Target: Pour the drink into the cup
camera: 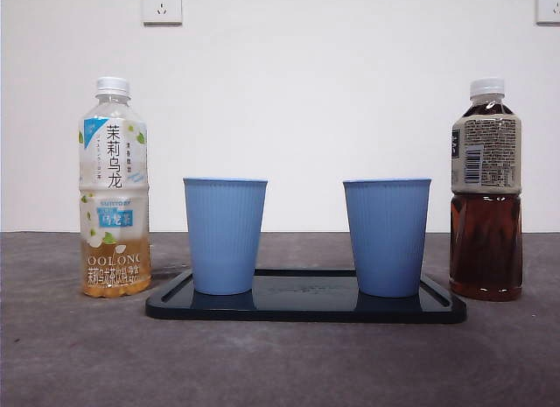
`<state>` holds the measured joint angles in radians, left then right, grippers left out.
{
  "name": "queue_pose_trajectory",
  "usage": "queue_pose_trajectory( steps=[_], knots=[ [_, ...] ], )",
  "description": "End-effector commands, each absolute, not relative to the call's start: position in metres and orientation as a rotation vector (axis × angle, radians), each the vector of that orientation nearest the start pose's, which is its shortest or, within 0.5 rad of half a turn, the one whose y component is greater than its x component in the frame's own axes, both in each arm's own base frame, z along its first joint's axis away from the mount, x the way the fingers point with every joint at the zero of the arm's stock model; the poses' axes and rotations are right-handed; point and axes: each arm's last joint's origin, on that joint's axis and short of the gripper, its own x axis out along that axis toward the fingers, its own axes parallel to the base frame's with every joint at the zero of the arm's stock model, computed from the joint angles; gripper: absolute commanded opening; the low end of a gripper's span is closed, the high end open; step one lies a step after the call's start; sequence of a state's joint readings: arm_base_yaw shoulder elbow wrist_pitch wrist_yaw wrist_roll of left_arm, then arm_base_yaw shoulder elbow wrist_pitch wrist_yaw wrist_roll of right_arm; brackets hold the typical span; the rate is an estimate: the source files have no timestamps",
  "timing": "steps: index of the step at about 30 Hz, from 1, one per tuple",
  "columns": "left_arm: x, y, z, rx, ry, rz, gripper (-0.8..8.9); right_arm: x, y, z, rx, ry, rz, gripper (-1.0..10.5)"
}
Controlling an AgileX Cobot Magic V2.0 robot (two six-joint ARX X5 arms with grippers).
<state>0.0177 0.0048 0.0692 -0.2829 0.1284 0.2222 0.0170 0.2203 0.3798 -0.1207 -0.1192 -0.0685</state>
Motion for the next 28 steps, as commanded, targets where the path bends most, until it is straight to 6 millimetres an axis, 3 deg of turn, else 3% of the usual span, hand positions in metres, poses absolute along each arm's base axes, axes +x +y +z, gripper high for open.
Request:
queue_pose_trajectory(
  steps=[1,14,28],
  knots=[
    [0.092,-0.002,0.152,0.2,0.232,-0.132,0.07,0.091,0.002,0.25,-0.091,-0.072,0.085,0.1],
    [0.092,-0.002,0.152,0.2,0.232,-0.132,0.07,0.094,0.0,0.185,-0.089,-0.032,0.062,0.1],
    [0.092,-0.002,0.152,0.2,0.232,-0.132,0.07,0.097,-0.001,0.158,-0.074,0.084,0.051,0.1]
  ],
)
